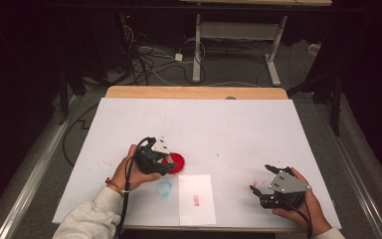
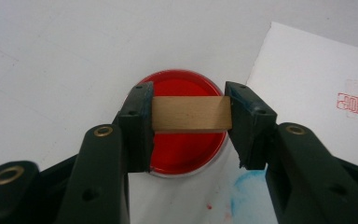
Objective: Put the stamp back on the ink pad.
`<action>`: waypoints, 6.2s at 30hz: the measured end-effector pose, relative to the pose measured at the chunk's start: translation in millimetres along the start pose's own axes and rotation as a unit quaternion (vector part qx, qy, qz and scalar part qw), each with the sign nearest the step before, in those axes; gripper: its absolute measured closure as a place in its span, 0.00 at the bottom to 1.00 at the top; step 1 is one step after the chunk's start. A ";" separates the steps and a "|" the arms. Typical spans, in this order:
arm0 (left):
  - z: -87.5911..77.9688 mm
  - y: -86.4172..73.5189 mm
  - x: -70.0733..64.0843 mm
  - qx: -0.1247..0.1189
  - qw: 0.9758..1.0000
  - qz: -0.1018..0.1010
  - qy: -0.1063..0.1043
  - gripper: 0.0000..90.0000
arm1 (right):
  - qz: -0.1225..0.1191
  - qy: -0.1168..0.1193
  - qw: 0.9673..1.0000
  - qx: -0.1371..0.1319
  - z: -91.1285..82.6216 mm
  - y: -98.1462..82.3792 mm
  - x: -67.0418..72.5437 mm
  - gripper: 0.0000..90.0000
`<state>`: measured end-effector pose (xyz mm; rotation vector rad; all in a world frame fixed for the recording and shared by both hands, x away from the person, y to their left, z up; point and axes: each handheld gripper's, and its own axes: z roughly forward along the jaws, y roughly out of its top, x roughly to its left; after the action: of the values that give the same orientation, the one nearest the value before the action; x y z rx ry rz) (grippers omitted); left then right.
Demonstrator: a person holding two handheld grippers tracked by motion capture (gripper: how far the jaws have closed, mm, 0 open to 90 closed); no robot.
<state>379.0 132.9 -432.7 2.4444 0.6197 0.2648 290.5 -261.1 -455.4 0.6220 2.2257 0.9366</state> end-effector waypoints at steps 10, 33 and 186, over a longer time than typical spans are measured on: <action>10.6 0.4 5.5 0.017 1.000 -0.017 -0.018 0.60 | -0.004 0.005 1.000 0.006 1.7 -0.9 0.9 0.24; 24.4 7.2 6.0 0.049 0.999 -0.020 -0.011 0.59 | -0.010 0.012 1.000 0.014 3.8 -1.5 2.8 0.24; -41.4 -134.3 -34.7 -0.088 0.976 0.004 0.198 0.19 | 0.028 -0.046 0.998 -0.014 -15.8 -4.0 -6.4 0.23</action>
<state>285.8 232.5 -481.0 2.2360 0.7197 0.7900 283.1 -274.8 -447.4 0.7051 2.1209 0.9464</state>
